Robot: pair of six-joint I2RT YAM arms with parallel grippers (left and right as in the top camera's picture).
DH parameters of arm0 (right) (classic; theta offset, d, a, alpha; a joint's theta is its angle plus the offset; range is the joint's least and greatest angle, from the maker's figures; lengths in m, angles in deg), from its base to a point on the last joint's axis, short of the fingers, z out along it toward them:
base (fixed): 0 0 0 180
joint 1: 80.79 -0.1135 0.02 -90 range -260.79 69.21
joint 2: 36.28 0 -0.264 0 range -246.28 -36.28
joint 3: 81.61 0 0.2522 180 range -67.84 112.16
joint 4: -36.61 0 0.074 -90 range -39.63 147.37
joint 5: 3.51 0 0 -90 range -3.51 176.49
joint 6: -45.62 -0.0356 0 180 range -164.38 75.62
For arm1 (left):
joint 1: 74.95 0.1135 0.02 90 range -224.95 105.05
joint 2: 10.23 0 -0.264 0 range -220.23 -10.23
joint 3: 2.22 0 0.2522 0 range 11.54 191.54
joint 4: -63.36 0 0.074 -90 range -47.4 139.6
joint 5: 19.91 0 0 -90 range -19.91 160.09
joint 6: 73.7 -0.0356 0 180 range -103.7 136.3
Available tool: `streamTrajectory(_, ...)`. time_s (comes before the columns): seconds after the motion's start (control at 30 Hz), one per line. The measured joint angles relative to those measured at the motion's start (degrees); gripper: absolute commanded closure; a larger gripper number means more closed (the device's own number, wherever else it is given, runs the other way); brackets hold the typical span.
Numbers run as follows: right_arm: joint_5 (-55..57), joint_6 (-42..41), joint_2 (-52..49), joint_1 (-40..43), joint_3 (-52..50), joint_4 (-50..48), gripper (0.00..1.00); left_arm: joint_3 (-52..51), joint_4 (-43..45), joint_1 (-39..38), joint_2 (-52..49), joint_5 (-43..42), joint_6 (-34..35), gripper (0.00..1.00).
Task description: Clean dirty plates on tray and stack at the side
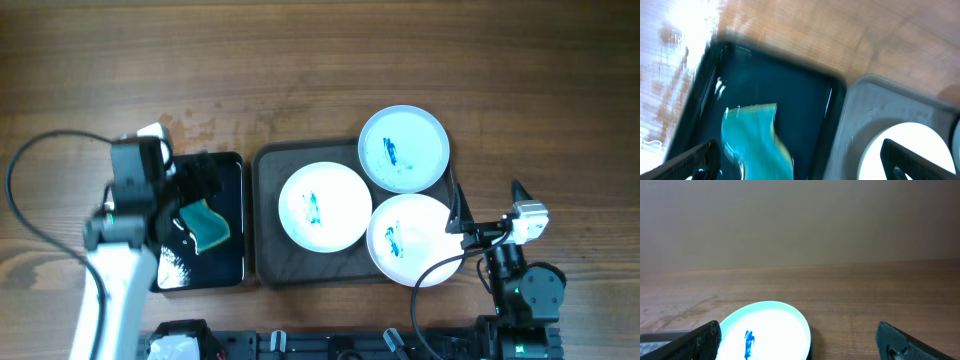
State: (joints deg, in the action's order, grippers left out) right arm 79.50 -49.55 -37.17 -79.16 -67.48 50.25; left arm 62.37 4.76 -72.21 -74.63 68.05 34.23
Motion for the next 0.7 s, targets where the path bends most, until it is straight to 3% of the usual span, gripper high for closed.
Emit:
streamTrajectory(0.07,0.0,0.0,0.0,0.0,0.0,0.0,0.00,5.7,-7.1,0.0,-4.9,-0.7,3.2,0.00)
streamTrajectory(0.2,0.0,0.0,0.0,0.0,0.0,0.0,0.00,8.5,-12.1,0.0,-8.0,-4.0,6.1,0.00)
streamTrajectory(0.4,0.0,0.0,0.0,0.0,0.0,0.0,0.00,8.5,-13.1,0.0,-8.0,-10.0,7.1,0.00)
streamTrajectory(0.7,0.0,0.0,0.0,0.0,0.0,0.0,0.00,8.5,-13.2,0.0,-8.0,-11.4,7.3,0.00)
